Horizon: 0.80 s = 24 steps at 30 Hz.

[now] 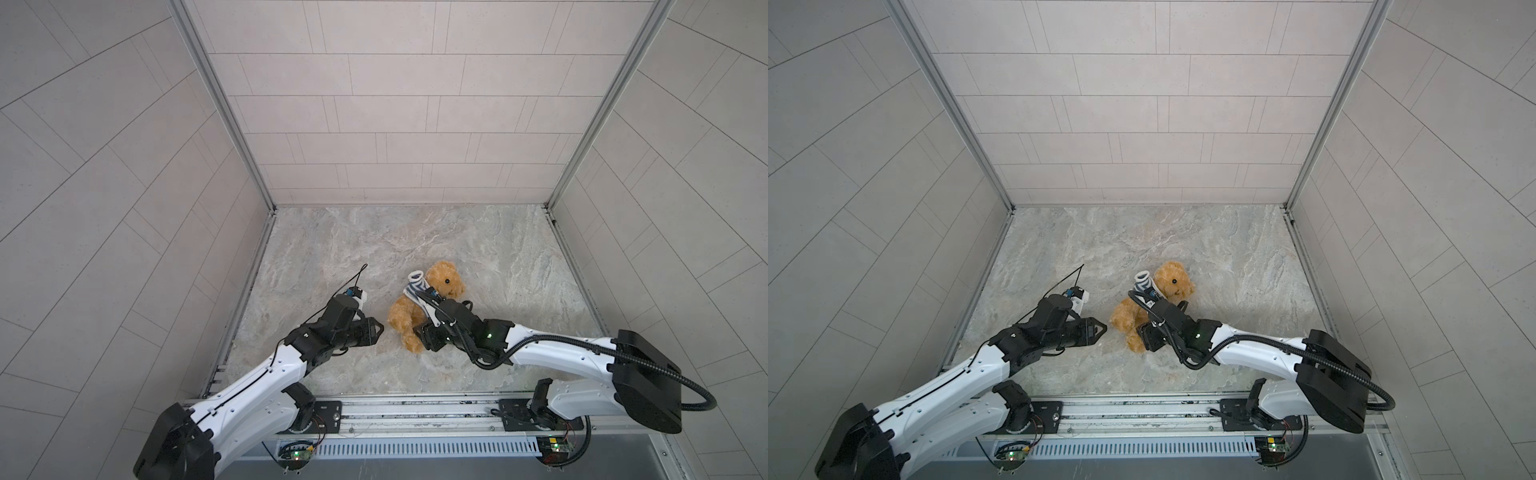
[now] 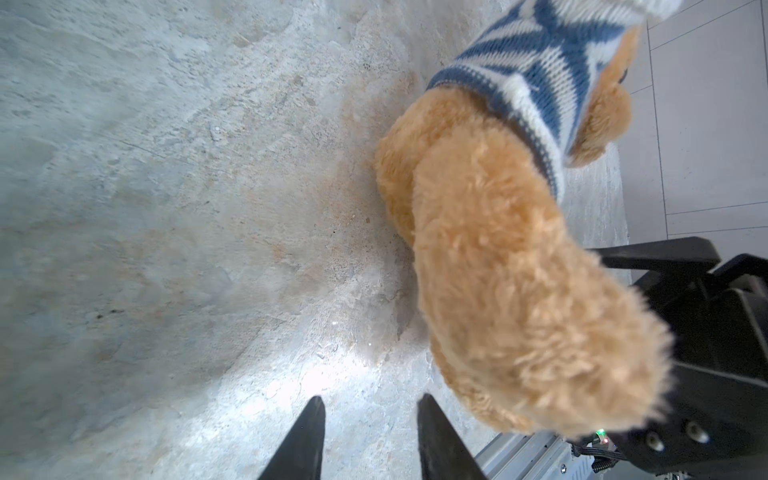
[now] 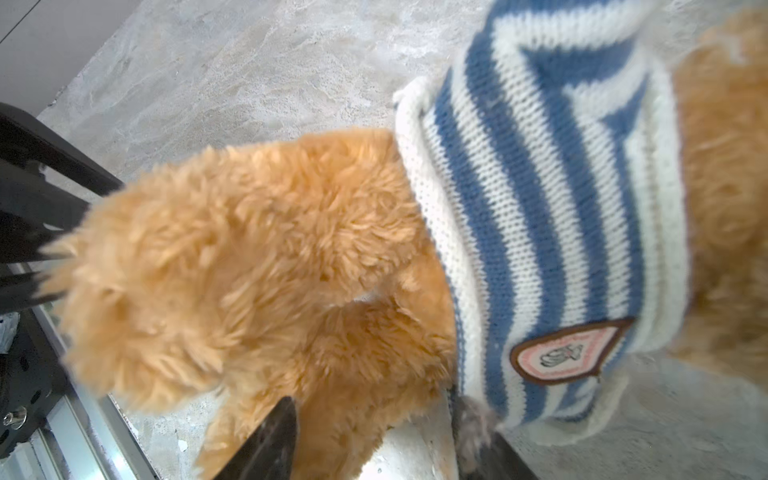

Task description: Dress the teddy bear

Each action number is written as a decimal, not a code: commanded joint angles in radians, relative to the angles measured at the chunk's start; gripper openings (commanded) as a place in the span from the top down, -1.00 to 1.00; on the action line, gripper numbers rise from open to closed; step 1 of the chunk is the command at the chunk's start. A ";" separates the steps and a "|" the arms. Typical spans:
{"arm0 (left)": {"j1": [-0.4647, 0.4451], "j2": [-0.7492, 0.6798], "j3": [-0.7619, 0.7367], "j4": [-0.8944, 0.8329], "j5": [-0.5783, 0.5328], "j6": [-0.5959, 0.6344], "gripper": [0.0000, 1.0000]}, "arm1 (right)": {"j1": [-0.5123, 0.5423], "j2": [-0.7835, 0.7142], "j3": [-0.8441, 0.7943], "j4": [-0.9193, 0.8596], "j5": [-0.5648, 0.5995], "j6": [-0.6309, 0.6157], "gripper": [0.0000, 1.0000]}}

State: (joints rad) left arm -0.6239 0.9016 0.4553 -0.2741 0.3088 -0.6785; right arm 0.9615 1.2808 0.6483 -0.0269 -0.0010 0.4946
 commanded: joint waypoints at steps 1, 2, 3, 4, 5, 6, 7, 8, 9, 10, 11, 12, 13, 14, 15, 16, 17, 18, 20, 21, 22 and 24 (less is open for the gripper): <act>0.006 -0.012 0.037 -0.046 -0.011 0.038 0.18 | -0.007 -0.051 -0.007 -0.058 0.061 -0.004 -0.23; 0.006 -0.015 0.039 -0.047 -0.012 0.039 0.18 | -0.014 -0.064 -0.018 -0.063 0.065 -0.004 -0.23; 0.008 -0.019 0.039 -0.048 -0.011 0.040 0.18 | -0.023 -0.078 -0.023 -0.069 0.064 -0.003 -0.23; 0.012 -0.024 0.040 -0.047 -0.011 0.042 0.18 | -0.032 -0.093 -0.051 -0.074 0.066 -0.002 -0.23; 0.014 -0.031 0.040 -0.047 -0.011 0.042 0.18 | -0.043 -0.107 -0.064 -0.079 0.066 -0.003 -0.23; 0.016 -0.039 0.039 -0.047 -0.014 0.040 0.18 | -0.056 -0.123 -0.073 -0.089 0.064 -0.003 -0.23; 0.022 -0.045 0.039 -0.046 -0.013 0.039 0.18 | -0.070 -0.139 -0.079 -0.106 0.062 -0.007 -0.23; 0.025 -0.048 0.041 -0.048 -0.011 0.039 0.18 | -0.082 -0.155 -0.082 -0.121 0.062 -0.013 -0.23; 0.027 -0.052 0.045 -0.051 -0.010 0.040 0.18 | -0.096 -0.174 -0.084 -0.141 0.063 -0.021 -0.23; 0.027 -0.056 0.051 -0.056 -0.010 0.044 0.18 | -0.112 -0.194 -0.087 -0.159 0.064 -0.029 -0.23; 0.027 -0.059 0.055 -0.061 -0.011 0.046 0.18 | -0.129 -0.210 -0.090 -0.174 0.061 -0.037 -0.23; 0.027 -0.061 0.060 -0.064 -0.012 0.050 0.18 | -0.150 -0.229 -0.092 -0.190 0.055 -0.045 -0.23; 0.027 -0.061 0.063 -0.067 -0.014 0.053 0.18 | -0.173 -0.244 -0.091 -0.206 0.045 -0.054 -0.23; 0.027 -0.060 0.068 -0.069 -0.015 0.056 0.18 | -0.191 -0.257 -0.090 -0.220 0.038 -0.062 -0.23; 0.027 -0.056 0.071 -0.069 -0.015 0.059 0.18 | -0.209 -0.272 -0.085 -0.239 0.033 -0.071 -0.23; 0.029 -0.049 0.076 -0.067 -0.013 0.063 0.17 | -0.223 -0.283 -0.078 -0.259 0.032 -0.081 -0.22; 0.029 -0.043 0.081 -0.066 -0.011 0.065 0.18 | -0.235 -0.295 -0.073 -0.273 0.029 -0.088 -0.23; 0.029 -0.035 0.087 -0.065 -0.008 0.068 0.18 | -0.244 -0.305 -0.065 -0.288 0.029 -0.094 -0.23; 0.029 -0.024 0.095 -0.056 -0.001 0.071 0.18 | -0.253 -0.323 -0.044 -0.312 0.029 -0.104 -0.23; 0.029 -0.016 0.103 -0.050 0.001 0.073 0.18 | -0.253 -0.328 -0.037 -0.320 0.029 -0.105 -0.24; 0.029 -0.006 0.115 -0.048 -0.001 0.080 0.18 | -0.253 -0.328 -0.035 -0.323 0.024 -0.105 -0.25; 0.031 0.022 0.163 -0.069 -0.021 0.107 0.19 | -0.252 -0.322 -0.035 -0.310 0.000 -0.098 -0.27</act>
State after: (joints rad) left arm -0.6010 0.9024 0.5526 -0.3332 0.3065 -0.6174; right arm 0.7113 0.9661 0.5938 -0.3050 0.0216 0.4061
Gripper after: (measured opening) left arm 0.409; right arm 0.631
